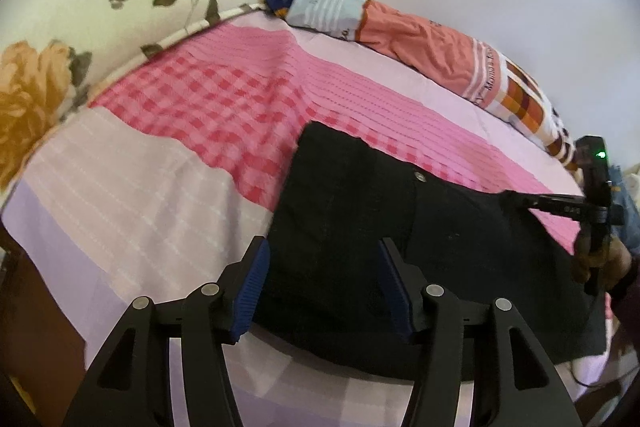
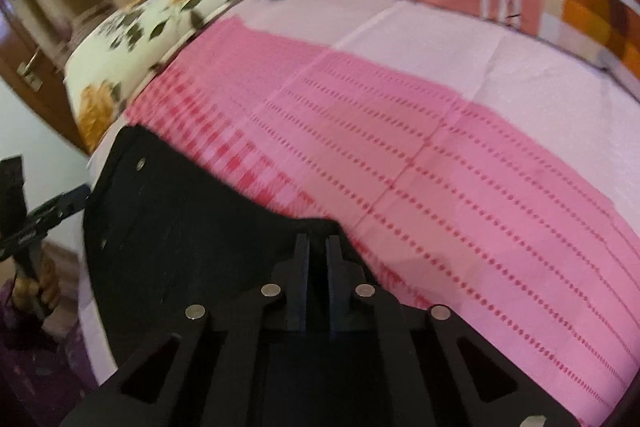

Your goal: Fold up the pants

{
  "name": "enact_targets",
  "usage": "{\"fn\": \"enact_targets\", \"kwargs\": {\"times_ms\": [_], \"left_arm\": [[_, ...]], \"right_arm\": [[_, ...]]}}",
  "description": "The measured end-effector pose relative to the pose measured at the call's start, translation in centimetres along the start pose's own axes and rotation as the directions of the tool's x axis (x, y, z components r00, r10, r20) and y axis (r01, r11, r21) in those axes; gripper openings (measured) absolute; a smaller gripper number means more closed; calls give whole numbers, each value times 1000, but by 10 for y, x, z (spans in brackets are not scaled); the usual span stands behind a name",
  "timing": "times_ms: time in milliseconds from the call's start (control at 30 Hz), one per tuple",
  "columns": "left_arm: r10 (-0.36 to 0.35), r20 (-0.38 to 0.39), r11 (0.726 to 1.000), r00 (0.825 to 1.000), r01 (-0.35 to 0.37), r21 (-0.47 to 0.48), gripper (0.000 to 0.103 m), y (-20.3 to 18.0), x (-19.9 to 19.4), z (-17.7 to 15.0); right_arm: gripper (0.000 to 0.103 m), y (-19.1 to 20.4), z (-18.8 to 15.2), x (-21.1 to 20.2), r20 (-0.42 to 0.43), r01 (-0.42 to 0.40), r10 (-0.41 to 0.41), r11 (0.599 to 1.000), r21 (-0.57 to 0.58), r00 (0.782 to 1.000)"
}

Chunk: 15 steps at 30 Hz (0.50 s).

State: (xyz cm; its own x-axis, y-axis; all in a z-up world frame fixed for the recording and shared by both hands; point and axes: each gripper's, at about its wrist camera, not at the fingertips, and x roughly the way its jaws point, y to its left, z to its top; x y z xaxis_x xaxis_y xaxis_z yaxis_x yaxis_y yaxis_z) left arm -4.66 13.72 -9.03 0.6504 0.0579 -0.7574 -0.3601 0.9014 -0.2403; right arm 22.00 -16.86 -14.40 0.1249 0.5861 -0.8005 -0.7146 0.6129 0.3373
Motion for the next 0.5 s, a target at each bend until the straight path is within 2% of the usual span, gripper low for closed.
{"fn": "enact_targets", "kwargs": {"times_ms": [100, 267, 367, 500], "left_arm": [[10, 9, 999, 1000, -9, -35, 56, 11, 2, 5], [29, 24, 991, 999, -25, -134, 56, 40, -6, 15], [75, 22, 988, 997, -71, -139, 56, 53, -17, 17], [82, -30, 989, 996, -85, -124, 56, 59, -21, 9]], "right_arm": [[4, -12, -3, 8, 29, -15, 13, 997, 74, 1000], [4, -21, -8, 9, 73, -66, 57, 991, 116, 996], [4, -27, -9, 11, 95, -105, 91, 984, 147, 991], [4, -29, -10, 12, 111, -117, 100, 980, 161, 989]]}}
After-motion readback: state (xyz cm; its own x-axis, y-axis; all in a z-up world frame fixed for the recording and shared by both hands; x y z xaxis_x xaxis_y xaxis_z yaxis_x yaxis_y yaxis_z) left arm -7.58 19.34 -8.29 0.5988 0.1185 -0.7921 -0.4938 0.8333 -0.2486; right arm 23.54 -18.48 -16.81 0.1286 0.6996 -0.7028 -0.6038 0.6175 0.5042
